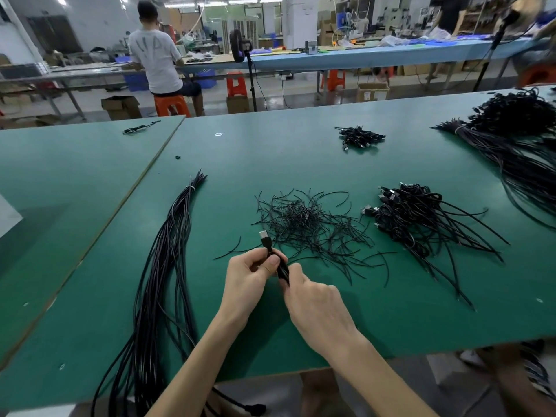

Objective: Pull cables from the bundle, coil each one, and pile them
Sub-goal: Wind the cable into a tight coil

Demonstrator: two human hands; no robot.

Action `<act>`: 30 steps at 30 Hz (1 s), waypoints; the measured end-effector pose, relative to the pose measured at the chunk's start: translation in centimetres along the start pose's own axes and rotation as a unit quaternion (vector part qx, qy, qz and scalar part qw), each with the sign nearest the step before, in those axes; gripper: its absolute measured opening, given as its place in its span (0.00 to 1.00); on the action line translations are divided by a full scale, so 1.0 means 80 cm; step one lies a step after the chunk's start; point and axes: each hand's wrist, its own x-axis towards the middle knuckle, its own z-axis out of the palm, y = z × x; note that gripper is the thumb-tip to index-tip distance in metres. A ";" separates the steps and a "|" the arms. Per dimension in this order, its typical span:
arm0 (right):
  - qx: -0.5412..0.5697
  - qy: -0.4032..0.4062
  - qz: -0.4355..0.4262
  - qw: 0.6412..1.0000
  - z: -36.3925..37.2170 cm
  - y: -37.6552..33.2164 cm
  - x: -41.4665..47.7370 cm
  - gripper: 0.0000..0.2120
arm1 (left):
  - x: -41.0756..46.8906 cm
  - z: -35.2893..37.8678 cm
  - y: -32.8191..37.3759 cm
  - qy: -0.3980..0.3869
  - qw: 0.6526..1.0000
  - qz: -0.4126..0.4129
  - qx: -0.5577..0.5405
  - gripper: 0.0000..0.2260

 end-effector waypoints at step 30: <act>0.390 -0.058 0.080 0.915 0.008 0.033 0.008 0.23 | 0.003 -0.007 -0.002 -0.173 0.973 -0.054 -0.144 0.16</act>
